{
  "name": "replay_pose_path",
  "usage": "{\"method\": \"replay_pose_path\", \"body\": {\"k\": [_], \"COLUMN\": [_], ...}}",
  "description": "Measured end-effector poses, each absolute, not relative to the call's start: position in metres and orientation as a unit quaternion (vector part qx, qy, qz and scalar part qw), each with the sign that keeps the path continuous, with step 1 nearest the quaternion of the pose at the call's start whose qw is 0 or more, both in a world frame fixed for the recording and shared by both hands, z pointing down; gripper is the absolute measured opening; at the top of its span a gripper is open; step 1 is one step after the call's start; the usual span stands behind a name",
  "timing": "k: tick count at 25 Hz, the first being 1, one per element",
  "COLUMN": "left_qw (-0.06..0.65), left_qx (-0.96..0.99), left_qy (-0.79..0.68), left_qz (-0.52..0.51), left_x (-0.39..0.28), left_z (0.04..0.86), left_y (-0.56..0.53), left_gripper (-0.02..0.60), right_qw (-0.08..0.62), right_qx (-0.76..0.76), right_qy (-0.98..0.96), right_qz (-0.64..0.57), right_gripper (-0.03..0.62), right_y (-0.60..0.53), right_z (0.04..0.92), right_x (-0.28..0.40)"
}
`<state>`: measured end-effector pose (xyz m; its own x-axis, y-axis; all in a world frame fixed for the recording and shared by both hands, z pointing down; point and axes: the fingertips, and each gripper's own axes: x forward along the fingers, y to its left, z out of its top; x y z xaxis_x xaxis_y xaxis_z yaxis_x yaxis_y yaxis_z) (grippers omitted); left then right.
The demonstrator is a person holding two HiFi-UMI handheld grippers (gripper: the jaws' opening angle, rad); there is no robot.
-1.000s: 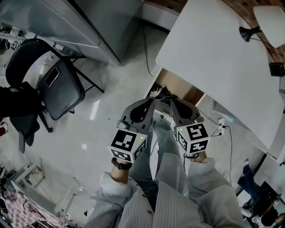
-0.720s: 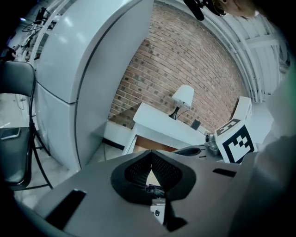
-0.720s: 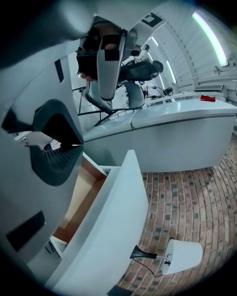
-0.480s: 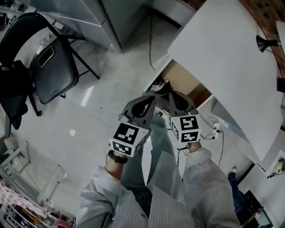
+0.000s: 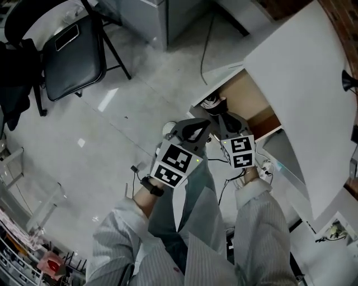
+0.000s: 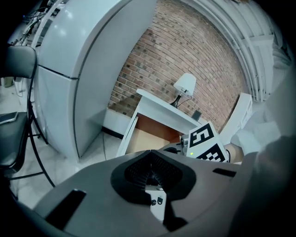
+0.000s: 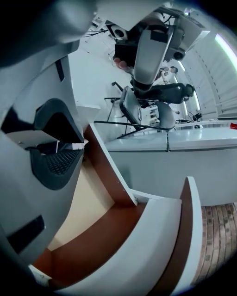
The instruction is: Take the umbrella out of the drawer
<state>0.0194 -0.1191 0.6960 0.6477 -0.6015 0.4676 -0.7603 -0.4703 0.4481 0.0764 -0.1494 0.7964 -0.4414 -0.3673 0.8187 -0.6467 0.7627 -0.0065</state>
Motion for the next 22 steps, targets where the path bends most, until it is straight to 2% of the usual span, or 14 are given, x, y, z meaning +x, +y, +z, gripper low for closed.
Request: {"method": "replay_pose_path", "body": {"k": [3, 4, 6, 9, 13, 16, 22], "left_qw": [0.332, 0.333, 0.335, 0.346, 0.351, 0.349, 0.353], "left_qx": [0.847, 0.847, 0.848, 0.844, 0.844, 0.844, 0.839], "left_qy": [-0.395, -0.392, -0.388, -0.386, -0.379, -0.380, -0.386], "left_qz": [0.128, 0.130, 0.134, 0.140, 0.145, 0.147, 0.151], "left_x": [0.020, 0.021, 0.023, 0.026, 0.023, 0.018, 0.010], "left_z": [0.706, 0.709, 0.715, 0.726, 0.729, 0.731, 0.739], "left_y": [-0.114, -0.113, -0.111, -0.107, -0.103, -0.103, -0.104], "left_gripper": [0.011, 0.011, 0.011, 0.011, 0.011, 0.011, 0.011], "right_qw": [0.462, 0.470, 0.486, 0.512, 0.536, 0.556, 0.602], "right_qx": [0.287, 0.282, 0.271, 0.262, 0.243, 0.238, 0.236], "right_qy": [-0.823, -0.820, -0.812, -0.795, -0.776, -0.759, -0.727], "right_qz": [0.162, 0.166, 0.176, 0.193, 0.227, 0.241, 0.232], "right_gripper": [0.043, 0.064, 0.154, 0.185, 0.257, 0.281, 0.285], "right_y": [-0.145, -0.144, -0.142, -0.140, -0.135, -0.133, -0.134], "right_z": [0.816, 0.824, 0.839, 0.860, 0.880, 0.895, 0.920], "right_x": [0.081, 0.083, 0.086, 0.095, 0.102, 0.110, 0.126]}}
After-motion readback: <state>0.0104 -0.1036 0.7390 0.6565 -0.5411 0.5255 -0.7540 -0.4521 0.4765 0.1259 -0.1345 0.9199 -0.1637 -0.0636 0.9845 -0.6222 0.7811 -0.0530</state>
